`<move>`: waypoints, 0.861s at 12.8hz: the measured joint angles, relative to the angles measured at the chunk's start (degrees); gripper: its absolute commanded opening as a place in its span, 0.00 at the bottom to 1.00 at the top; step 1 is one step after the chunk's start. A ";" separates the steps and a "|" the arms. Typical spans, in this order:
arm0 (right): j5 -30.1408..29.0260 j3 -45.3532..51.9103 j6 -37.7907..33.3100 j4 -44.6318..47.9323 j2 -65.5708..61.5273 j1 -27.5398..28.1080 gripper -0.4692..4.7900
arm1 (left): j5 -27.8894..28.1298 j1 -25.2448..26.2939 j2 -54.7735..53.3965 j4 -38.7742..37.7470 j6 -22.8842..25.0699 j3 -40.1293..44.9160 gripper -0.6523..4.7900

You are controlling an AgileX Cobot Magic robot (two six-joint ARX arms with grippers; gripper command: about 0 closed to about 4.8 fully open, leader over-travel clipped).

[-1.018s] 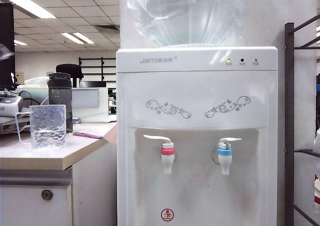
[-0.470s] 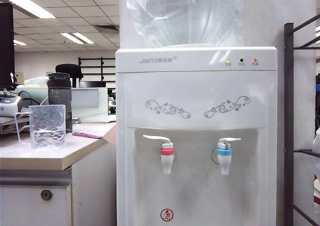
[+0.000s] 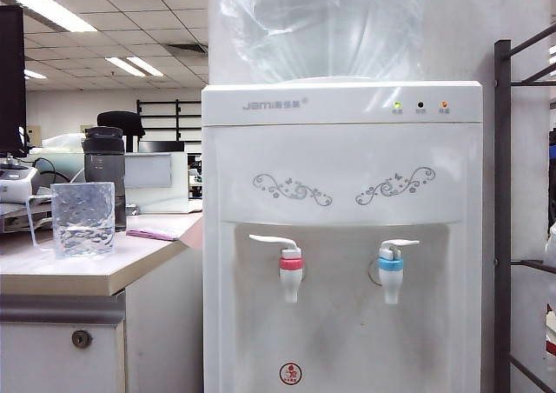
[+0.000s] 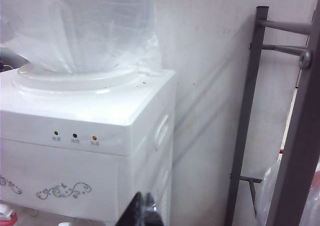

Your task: Pick up the plastic mug from the left desk, go to the cold water outlet of the water dispenser, press the vertical switch to get some water, then put the mug back on the desk.

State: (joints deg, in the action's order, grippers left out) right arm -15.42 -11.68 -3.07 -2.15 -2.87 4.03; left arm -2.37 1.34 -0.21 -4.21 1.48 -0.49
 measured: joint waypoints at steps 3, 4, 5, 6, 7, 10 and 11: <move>2.67 0.00 1.64 -0.13 0.00 0.00 0.09 | 0.00 0.00 0.00 0.00 0.00 0.00 0.11; 5.35 0.02 1.62 -0.44 0.00 0.00 0.09 | 0.00 0.00 0.00 0.00 0.00 0.00 0.11; 14.21 3.34 1.64 -0.42 1.44 0.00 0.09 | 0.00 0.00 0.00 0.00 0.00 0.00 0.11; 15.87 4.70 1.64 -1.05 2.21 0.00 0.09 | 0.00 0.00 0.00 0.00 0.00 0.00 0.11; 16.83 7.41 1.51 -1.11 2.69 0.00 0.09 | -0.04 0.00 0.00 0.02 0.00 0.00 0.11; 17.81 11.26 1.40 1.38 2.73 -0.07 0.09 | -0.04 0.00 0.00 0.04 0.00 0.00 0.11; 17.81 11.26 1.40 1.38 2.73 -0.07 0.09 | -0.04 0.00 0.00 0.04 0.00 0.00 0.11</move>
State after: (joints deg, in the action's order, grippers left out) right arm 2.39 -0.43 -1.67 -0.78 -0.14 3.97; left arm -2.42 1.34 -0.21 -4.16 1.48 -0.49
